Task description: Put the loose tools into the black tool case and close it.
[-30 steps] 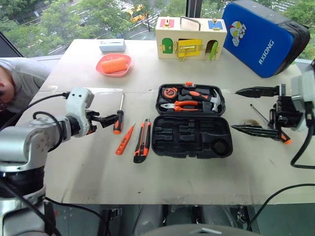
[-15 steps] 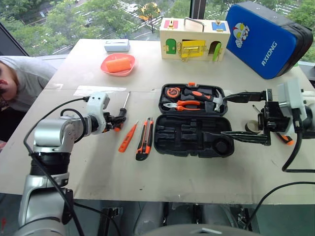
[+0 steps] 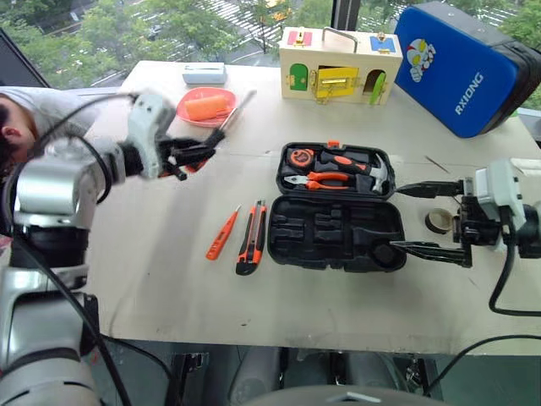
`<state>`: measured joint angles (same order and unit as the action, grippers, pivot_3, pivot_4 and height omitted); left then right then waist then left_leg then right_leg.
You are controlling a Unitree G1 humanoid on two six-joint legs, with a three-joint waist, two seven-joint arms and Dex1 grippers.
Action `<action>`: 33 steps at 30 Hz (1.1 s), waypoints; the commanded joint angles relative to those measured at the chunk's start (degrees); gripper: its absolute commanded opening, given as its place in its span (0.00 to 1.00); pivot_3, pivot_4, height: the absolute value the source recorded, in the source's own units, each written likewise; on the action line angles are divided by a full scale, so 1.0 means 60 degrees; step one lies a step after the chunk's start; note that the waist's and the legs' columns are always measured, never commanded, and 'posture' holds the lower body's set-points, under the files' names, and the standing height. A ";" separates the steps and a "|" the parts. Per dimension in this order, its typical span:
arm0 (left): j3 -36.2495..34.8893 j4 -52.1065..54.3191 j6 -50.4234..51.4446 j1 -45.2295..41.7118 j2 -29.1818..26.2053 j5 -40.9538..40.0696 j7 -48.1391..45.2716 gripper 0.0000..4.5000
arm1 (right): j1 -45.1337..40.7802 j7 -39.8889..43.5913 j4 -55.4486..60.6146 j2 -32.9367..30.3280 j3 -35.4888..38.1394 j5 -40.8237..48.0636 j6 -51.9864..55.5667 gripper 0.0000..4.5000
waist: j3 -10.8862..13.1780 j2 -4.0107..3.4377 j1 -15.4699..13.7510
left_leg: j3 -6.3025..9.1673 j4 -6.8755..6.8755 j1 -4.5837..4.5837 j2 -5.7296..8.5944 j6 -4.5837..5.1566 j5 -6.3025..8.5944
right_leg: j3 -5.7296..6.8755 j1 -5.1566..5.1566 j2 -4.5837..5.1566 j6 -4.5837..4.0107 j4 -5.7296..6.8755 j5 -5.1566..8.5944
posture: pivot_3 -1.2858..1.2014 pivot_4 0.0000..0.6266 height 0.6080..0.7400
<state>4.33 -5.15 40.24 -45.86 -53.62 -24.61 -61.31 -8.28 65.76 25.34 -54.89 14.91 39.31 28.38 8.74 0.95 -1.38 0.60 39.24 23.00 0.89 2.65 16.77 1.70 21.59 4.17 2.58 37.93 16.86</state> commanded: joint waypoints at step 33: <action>0.3288 -0.5838 -0.5180 -0.3349 0.4835 0.4482 -0.3156 0.85 | 0.2895 -0.1432 0.1485 0.0278 0.1987 -0.0397 -0.0153 1.00 | 0.0022 0.0001 0.0083 | 0.0002 0.0049 -0.0004 0.0010 0.0028 0.0005 | -0.0015 0.0001 -0.0070 0.0039 0.0073 -0.0019 | 0.52 0.24 0.96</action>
<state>26.70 -42.18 7.70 -63.15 -24.47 3.05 -80.95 9.26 57.29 32.83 -53.25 24.95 35.97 27.58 8.87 0.96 -0.88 0.61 39.53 22.98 0.95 2.82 16.80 1.61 21.60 3.74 2.82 38.37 16.74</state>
